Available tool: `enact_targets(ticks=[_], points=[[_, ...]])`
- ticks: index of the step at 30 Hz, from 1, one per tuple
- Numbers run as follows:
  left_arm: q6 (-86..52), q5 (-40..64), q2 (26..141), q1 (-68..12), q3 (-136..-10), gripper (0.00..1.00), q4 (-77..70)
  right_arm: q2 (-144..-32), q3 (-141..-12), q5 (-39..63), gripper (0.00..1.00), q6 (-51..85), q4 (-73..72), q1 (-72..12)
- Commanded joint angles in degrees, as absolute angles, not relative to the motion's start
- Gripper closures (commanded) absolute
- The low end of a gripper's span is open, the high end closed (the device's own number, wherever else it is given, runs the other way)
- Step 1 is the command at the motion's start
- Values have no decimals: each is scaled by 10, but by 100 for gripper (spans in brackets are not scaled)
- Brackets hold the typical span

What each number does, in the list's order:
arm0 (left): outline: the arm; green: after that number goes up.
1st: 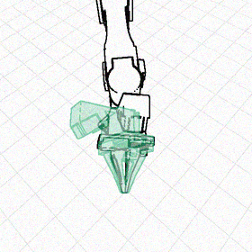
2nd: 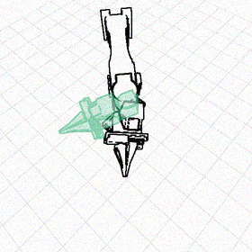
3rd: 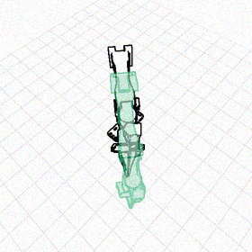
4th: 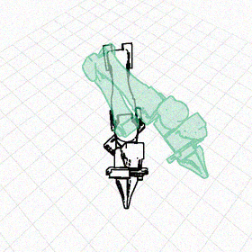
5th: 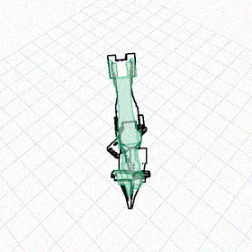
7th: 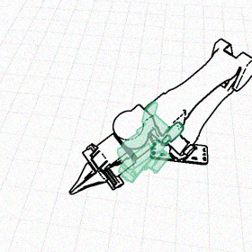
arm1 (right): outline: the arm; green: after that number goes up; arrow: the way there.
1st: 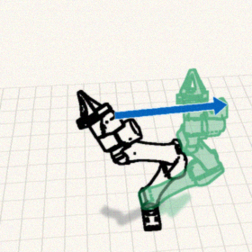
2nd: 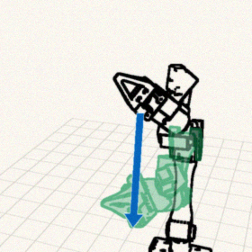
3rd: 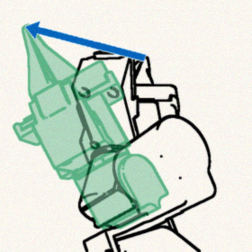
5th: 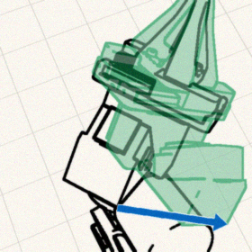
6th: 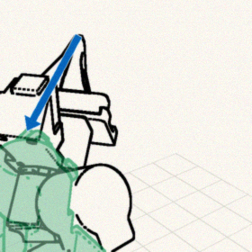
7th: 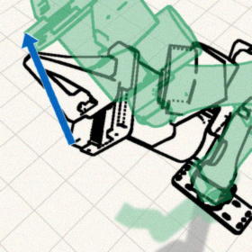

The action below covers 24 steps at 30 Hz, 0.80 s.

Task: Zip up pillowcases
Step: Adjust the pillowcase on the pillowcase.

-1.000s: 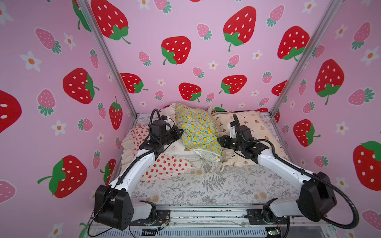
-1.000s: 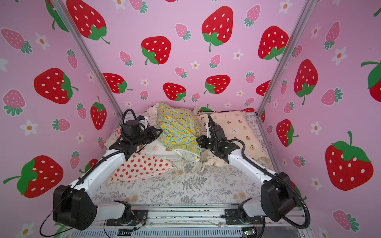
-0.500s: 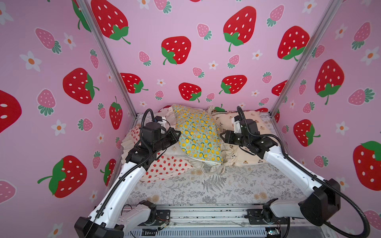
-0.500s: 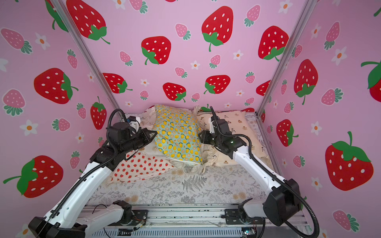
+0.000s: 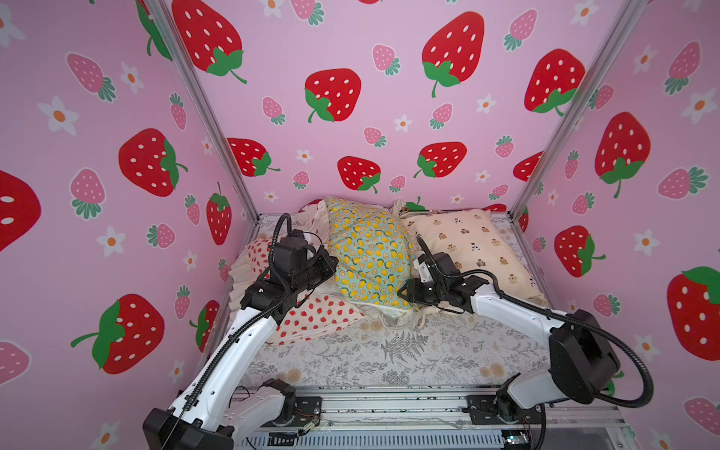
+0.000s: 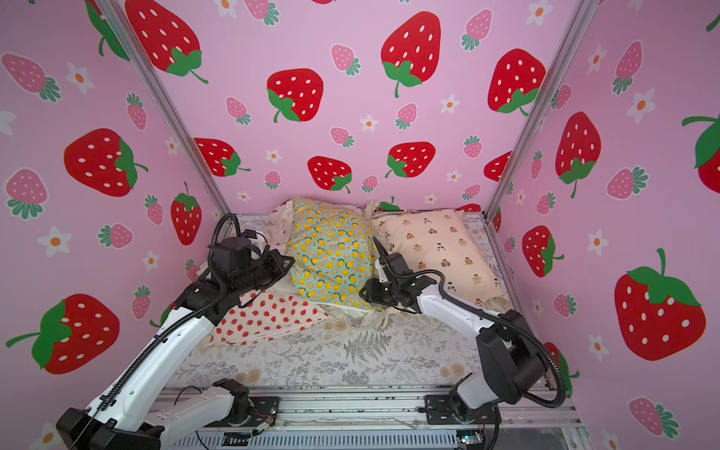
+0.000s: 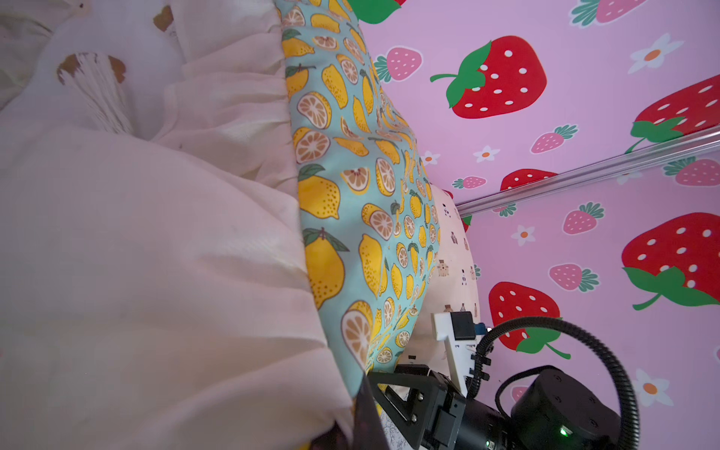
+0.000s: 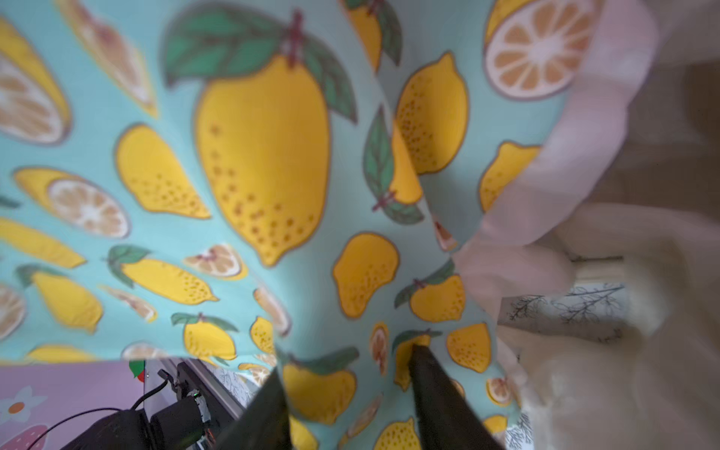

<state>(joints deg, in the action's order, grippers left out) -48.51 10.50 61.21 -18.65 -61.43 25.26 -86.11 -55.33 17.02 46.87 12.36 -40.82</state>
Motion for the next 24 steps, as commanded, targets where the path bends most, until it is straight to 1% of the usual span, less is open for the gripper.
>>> enact_targets(ticks=[1, 3, 6, 9, 12, 14, 16, 17, 18, 20, 22, 24], points=[[-492, 94, 609, -187, -638, 100, 283, -845, -595, 117, 82, 443, 134, -405], [-507, 91, 599, -187, -630, 100, 276, -833, -614, 78, 93, 417, 163, -396], [-540, 100, 586, -192, -612, 100, 265, -817, -664, 55, 100, 374, 219, -371], [-565, 74, 573, -231, -600, 100, 272, -808, -761, 11, 100, 313, 325, -361], [-632, 28, 553, -282, -553, 100, 255, -814, -878, -79, 100, 254, 459, -361], [-673, -2, 549, -326, -510, 100, 211, -824, -908, -124, 100, 232, 498, -361], [-700, -8, 568, -346, -488, 100, 186, -841, -896, -127, 100, 226, 492, -361], [-702, 5, 589, -346, -486, 96, 175, -854, -883, -118, 100, 228, 481, -361], [-696, 18, 610, -346, -490, 82, 170, -868, -869, -107, 100, 233, 467, -360], [-680, 35, 637, -345, -500, 66, 171, -890, -852, -88, 100, 235, 453, -360], [-653, 45, 642, -347, -499, 52, 168, -902, -849, -82, 100, 243, 432, -356], [-610, 35, 632, -355, -497, 40, 191, -908, -842, -69, 100, 251, 417, -349]])
